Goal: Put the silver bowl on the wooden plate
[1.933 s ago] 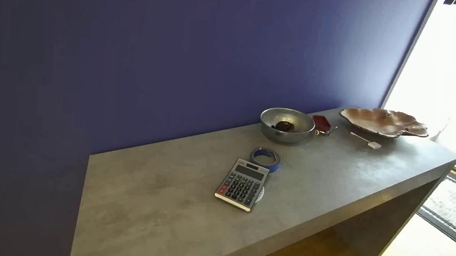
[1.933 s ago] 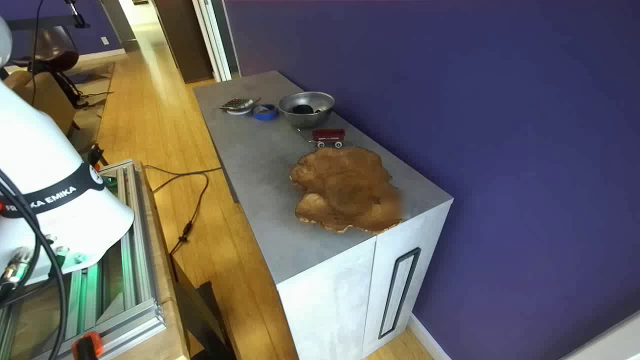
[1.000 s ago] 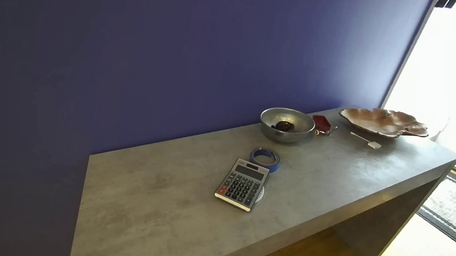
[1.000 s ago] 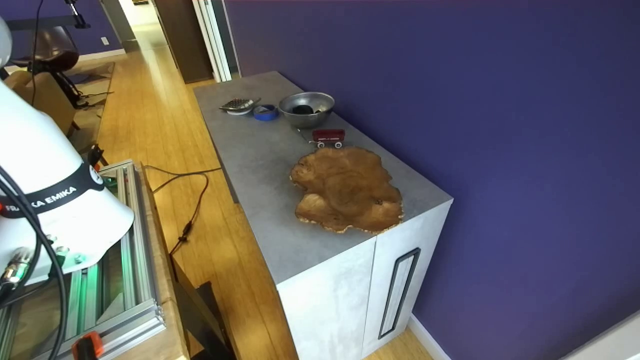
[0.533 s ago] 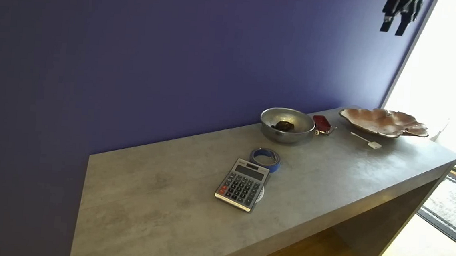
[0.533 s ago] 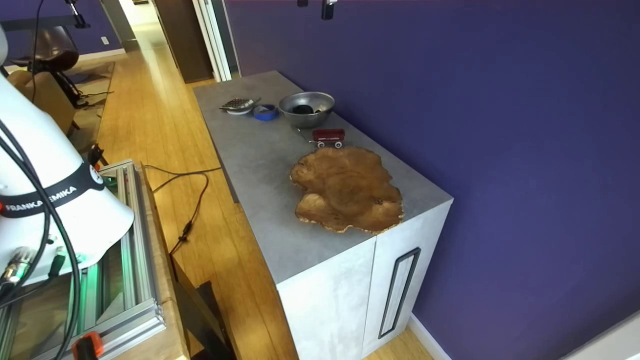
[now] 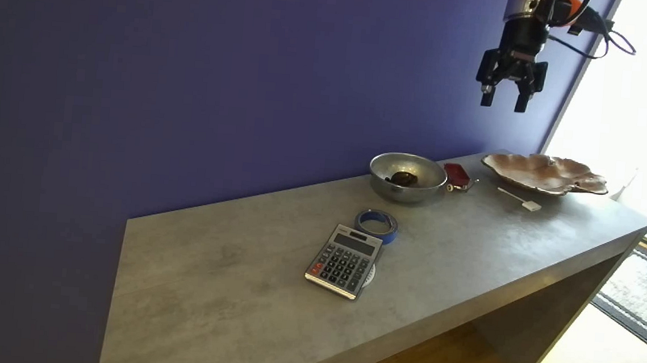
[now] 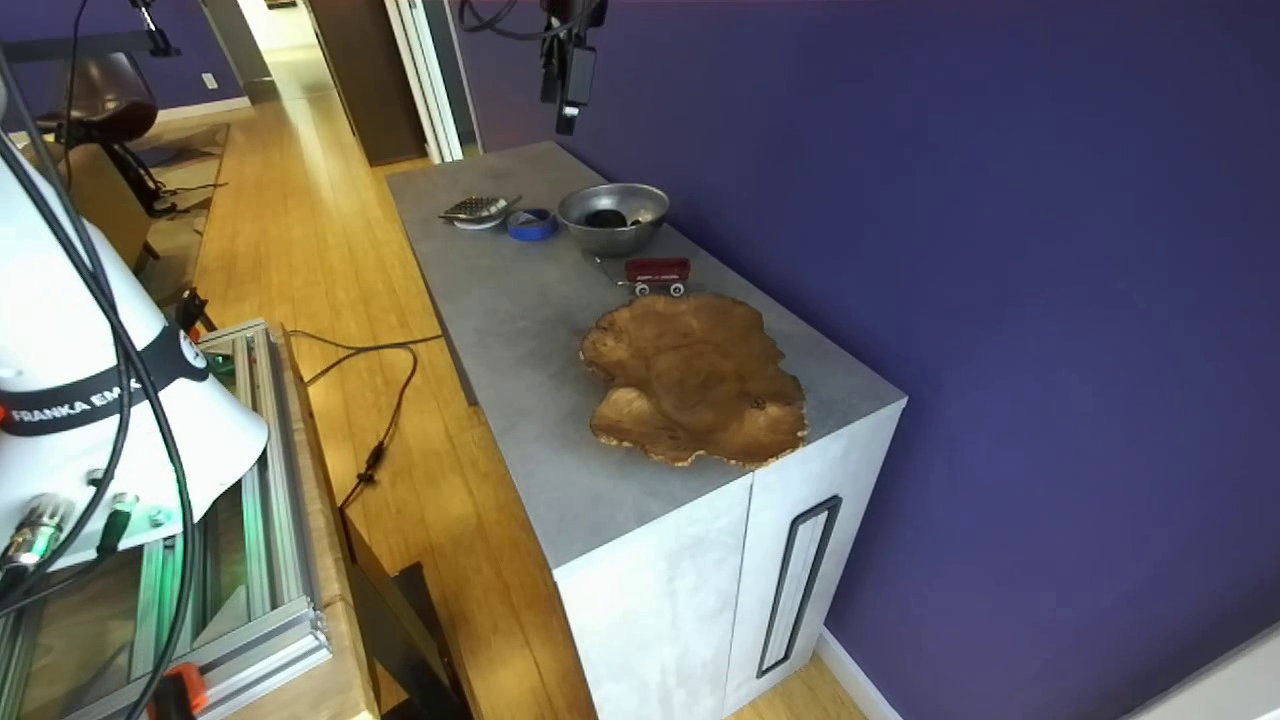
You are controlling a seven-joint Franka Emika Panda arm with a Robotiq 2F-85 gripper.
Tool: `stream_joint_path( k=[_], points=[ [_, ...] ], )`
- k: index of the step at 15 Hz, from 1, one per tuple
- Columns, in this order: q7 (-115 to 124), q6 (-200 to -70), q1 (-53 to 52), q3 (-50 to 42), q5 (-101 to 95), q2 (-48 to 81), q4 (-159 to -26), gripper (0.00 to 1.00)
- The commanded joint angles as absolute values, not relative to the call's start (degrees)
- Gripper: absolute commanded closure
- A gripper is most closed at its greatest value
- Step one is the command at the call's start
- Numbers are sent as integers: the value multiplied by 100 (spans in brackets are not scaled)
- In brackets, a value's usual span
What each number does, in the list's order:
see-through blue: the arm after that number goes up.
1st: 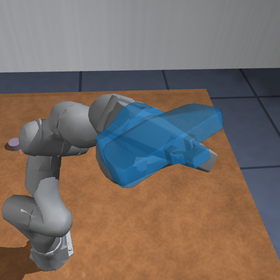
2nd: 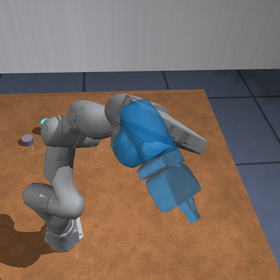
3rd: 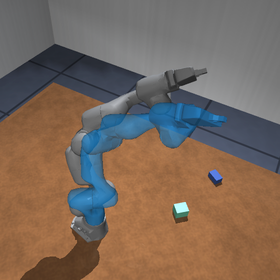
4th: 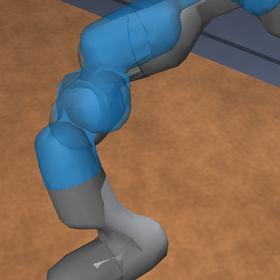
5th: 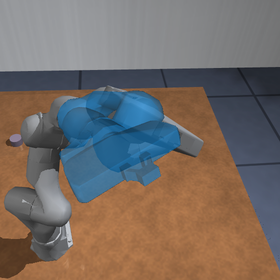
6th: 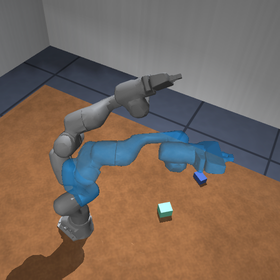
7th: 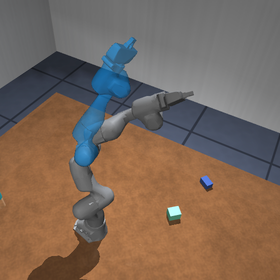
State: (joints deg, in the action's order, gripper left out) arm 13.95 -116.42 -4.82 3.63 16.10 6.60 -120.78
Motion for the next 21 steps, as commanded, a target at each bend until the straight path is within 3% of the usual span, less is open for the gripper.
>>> stream_joint_path(
  k=[1,7,12,19,21],
  points=[
    [1398,-11703,-480,398,1654,689,-12124,0],
    [1397,-11719,-465,389,1689,667,-12144,0],
    [1764,-12595,-417,301,1788,995,-12211,0],
    [1663,-12410,-424,306,1683,1035,-12123,0],
    [1736,-13220,-495,260,1347,1362,-12014,0]
  ],
)
